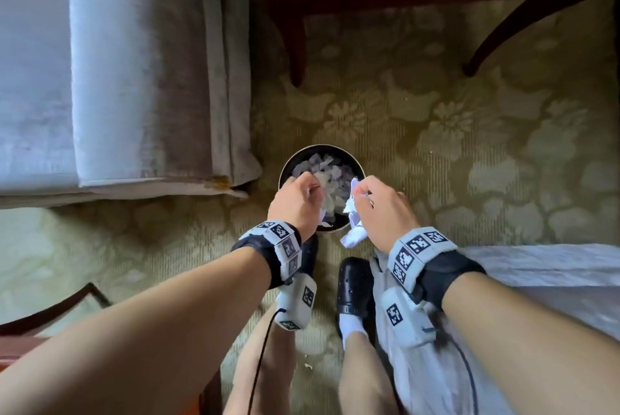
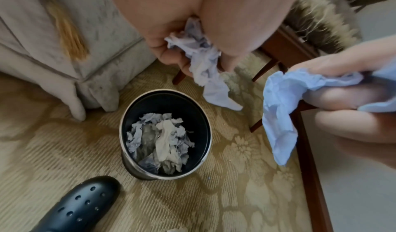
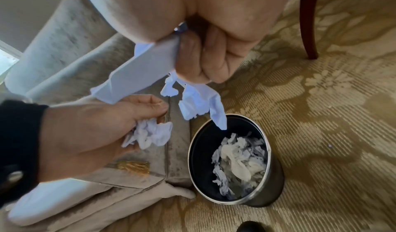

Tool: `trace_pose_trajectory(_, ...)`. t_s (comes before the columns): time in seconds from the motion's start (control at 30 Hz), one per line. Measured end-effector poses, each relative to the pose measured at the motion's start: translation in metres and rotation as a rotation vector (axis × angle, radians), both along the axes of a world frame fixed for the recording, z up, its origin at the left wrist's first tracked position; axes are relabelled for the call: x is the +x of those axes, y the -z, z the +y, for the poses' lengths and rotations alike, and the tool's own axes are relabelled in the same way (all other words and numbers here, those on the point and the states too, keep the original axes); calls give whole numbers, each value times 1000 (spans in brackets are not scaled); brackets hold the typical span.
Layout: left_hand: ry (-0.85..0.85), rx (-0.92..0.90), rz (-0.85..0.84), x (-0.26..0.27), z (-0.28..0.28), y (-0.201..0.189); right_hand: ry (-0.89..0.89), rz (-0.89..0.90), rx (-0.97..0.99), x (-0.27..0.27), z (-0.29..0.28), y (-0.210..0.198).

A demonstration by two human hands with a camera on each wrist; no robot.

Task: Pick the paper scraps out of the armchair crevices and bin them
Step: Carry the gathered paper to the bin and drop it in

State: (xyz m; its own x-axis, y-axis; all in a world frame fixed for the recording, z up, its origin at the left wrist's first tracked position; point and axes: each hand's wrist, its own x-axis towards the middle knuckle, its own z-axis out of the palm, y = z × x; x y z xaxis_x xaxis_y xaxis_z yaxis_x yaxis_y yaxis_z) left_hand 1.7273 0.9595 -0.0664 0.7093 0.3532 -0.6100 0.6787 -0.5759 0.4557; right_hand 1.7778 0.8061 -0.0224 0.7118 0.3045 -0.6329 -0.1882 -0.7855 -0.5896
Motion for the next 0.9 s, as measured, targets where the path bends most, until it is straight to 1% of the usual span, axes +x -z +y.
trace_pose_trajectory(0.1, -60, -21, -1, 3, 7, 44, 20, 19, -15, -2, 1, 33)
trace_pose_trajectory(0.2, -82, -70, -43, 5, 8, 67, 13, 41, -51, -3, 0, 50)
trace_pose_trajectory(0.37, -45, -143, -123, 12, 10, 66, 20, 40, -57, 3, 6, 55)
trace_pose_trajectory(0.6, -62, -151, -239, 19, 27, 50, -24, 47, -21, 12, 27, 52)
trace_pose_trajectory(0.7, -46, -142, -247, 19, 35, 52, -49, 42, -28, 16, 36, 56)
trace_pose_trajectory(0.83, -34, -154, -248, 13, 40, 58, -78, 15, -99, 18, 46, 72)
trace_pose_trajectory(0.9, -59, -186, -249, 7, 42, 61, -86, 48, -121, 15, 49, 80)
